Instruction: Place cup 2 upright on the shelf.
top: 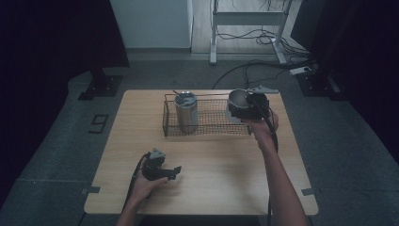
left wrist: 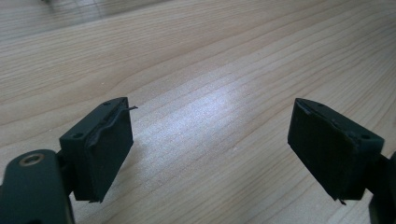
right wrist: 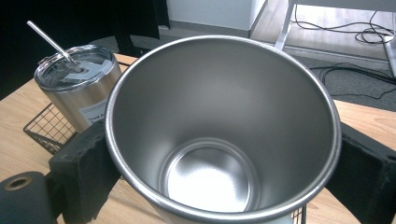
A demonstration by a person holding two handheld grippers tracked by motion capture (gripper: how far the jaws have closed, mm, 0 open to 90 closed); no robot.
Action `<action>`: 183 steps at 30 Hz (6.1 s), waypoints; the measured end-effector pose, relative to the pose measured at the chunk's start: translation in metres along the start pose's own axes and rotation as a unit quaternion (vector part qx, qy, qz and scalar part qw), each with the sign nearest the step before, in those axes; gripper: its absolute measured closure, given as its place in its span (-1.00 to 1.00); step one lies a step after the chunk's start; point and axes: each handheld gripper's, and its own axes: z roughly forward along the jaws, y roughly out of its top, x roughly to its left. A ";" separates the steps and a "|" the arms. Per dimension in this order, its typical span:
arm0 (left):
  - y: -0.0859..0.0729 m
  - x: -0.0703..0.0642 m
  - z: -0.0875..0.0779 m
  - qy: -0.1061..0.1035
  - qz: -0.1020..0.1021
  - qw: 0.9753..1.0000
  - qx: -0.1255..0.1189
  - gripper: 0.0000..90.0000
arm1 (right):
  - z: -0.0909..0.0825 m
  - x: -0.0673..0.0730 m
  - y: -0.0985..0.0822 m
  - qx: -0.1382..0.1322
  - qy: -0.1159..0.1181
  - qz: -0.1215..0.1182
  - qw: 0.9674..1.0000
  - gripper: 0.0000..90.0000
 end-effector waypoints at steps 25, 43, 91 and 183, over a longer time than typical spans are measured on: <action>-0.001 0.000 0.000 0.002 0.001 1.000 0.001 -0.68 | 0.037 -0.005 0.013 0.019 -0.006 -0.006 1.000 -0.84; -0.002 -0.003 0.003 0.002 0.011 1.000 0.008 -0.68 | 0.074 -0.002 0.014 0.043 -0.008 -0.007 0.999 -0.84; -0.007 -0.003 0.009 0.007 0.012 1.000 0.025 -0.68 | 0.138 -0.007 -0.018 0.125 -0.037 -0.022 0.991 -0.84; -0.011 -0.006 0.009 0.032 0.023 0.999 0.032 -0.68 | -0.030 -0.017 -0.181 0.030 -0.003 0.007 1.000 -0.65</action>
